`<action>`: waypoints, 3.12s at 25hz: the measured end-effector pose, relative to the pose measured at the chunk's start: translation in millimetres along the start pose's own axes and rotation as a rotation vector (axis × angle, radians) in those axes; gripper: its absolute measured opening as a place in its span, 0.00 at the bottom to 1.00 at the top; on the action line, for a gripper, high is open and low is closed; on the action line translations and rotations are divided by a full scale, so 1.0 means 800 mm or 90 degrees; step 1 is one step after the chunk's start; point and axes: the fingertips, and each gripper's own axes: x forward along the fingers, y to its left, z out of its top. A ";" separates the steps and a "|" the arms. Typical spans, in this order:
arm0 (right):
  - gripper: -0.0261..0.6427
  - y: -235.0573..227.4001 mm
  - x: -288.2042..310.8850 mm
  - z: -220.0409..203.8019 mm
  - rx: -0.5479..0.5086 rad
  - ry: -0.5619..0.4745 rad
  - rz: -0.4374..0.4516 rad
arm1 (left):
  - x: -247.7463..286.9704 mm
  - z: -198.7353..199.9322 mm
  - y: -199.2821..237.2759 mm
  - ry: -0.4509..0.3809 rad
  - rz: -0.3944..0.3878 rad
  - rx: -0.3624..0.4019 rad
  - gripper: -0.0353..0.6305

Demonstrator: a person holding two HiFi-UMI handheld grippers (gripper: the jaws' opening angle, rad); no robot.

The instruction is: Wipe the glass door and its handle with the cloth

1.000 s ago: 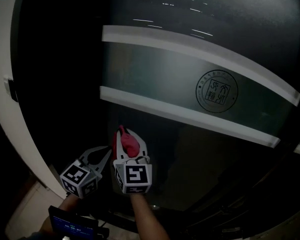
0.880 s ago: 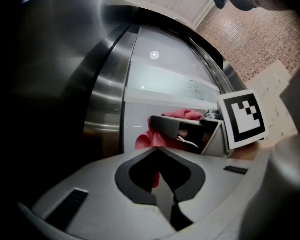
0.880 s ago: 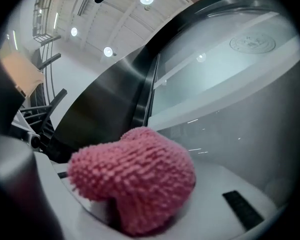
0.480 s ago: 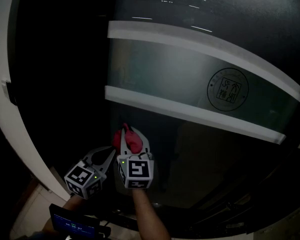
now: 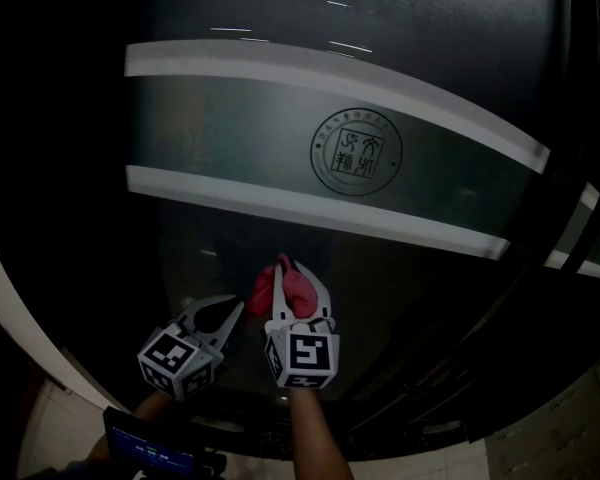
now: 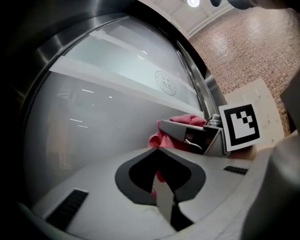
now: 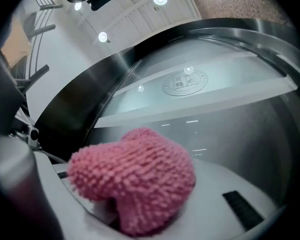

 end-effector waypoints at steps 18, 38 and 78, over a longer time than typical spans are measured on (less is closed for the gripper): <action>0.12 -0.328 -0.162 0.024 -0.061 0.051 -0.238 | 0.071 -0.017 -0.105 0.014 -0.049 -0.005 0.08; 0.12 0.027 -0.029 -0.046 0.055 0.017 0.026 | -0.030 -0.027 0.015 0.021 0.065 0.000 0.08; 0.12 -0.222 -0.158 -0.089 -0.020 0.109 -0.176 | 0.080 -0.072 -0.149 0.024 -0.069 -0.016 0.08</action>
